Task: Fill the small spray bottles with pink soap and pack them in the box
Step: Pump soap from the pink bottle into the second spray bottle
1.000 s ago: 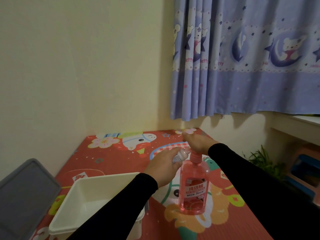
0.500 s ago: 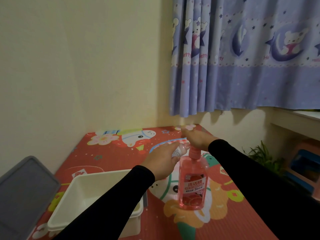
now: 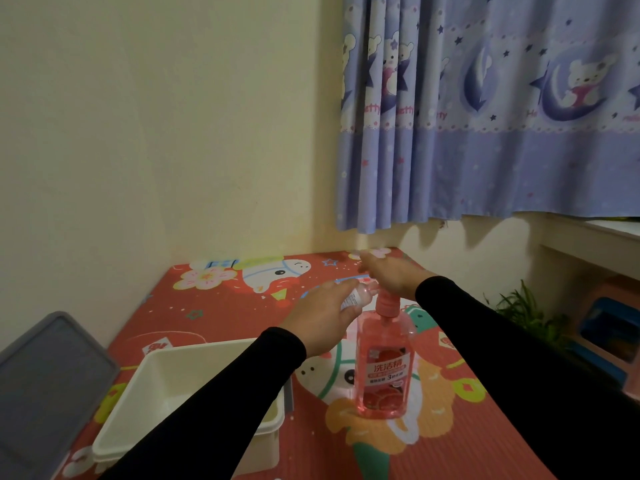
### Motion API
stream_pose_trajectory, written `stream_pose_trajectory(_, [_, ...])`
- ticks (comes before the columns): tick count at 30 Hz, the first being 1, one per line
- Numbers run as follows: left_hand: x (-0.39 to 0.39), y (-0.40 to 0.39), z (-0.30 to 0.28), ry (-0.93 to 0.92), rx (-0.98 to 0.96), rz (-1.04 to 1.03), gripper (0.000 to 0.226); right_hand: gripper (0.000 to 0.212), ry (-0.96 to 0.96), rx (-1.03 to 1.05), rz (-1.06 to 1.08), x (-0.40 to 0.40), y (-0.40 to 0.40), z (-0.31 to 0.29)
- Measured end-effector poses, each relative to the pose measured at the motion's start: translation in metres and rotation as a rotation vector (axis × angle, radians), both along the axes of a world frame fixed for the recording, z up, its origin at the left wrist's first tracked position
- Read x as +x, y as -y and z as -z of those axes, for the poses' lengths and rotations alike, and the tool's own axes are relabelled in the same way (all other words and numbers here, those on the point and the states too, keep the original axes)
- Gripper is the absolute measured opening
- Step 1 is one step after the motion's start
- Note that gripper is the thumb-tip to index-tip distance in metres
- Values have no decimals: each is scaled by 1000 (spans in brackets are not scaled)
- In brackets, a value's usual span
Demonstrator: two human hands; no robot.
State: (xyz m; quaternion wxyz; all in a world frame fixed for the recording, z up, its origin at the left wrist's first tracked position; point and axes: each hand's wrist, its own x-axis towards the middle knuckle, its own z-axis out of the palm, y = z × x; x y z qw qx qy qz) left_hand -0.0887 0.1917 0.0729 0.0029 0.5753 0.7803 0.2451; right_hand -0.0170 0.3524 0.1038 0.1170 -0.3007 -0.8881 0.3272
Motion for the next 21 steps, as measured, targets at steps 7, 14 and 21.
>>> stream_pose_trajectory(7, [-2, 0, 1, 22, 6, 18, 41, 61, 36, 48, -16, 3, 6, -5])
stream_pose_trajectory(14, [-3, 0, -6, 19, 50, 20, 42, 76, 55, 74, 0, 3, -1, -13])
stream_pose_trajectory(21, [-1, 1, 4, -1, -3, 31, 43, 64, 53, 15, -19, 1, -1, 3])
